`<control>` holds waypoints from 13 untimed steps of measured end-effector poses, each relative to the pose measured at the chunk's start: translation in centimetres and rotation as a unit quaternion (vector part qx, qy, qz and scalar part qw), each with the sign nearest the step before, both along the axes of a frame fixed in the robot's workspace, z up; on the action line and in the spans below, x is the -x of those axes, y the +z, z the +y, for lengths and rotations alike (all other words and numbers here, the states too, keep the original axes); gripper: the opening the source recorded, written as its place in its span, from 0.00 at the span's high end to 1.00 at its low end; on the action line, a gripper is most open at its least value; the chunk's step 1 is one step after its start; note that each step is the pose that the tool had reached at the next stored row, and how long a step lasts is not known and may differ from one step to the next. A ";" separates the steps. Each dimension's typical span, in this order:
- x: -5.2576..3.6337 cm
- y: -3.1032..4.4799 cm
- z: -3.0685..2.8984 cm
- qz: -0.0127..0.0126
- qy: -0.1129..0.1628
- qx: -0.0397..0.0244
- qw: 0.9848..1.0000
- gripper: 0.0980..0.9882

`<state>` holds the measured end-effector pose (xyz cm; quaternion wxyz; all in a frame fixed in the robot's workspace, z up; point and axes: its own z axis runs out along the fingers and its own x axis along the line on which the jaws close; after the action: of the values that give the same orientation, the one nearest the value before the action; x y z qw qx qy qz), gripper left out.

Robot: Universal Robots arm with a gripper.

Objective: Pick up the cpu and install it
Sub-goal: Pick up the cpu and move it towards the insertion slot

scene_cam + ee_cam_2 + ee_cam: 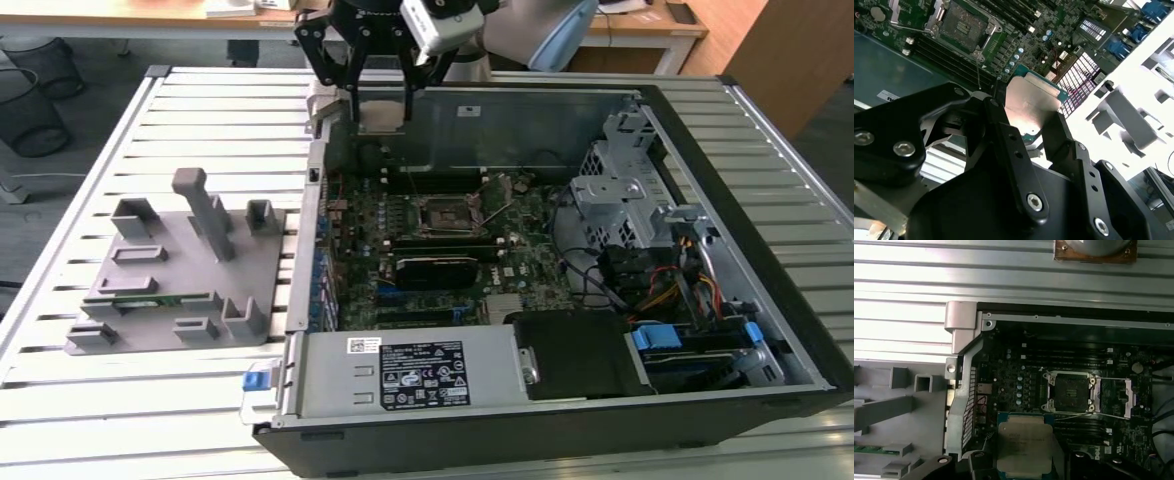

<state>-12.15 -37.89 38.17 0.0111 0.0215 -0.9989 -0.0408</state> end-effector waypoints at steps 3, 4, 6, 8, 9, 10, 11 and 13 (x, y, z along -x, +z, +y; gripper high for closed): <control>-0.44 -0.02 0.06 0.000 0.000 0.000 1.000 0.52; -0.59 -0.02 0.06 0.000 0.000 0.000 1.000 0.52; -0.93 -0.03 0.06 0.000 0.000 0.000 1.000 0.52; -1.43 -0.03 0.06 0.000 0.000 0.000 1.000 0.52; -1.63 -0.04 0.06 0.000 0.000 0.000 1.000 0.52; -1.84 -0.05 0.07 0.000 0.000 0.000 1.000 0.52; -2.05 -0.05 0.07 0.000 0.000 0.000 1.000 0.52; -2.41 -0.06 0.07 0.000 0.000 0.000 1.000 0.52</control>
<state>-9.73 -37.82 38.11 0.0112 0.0217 -0.9989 -0.0407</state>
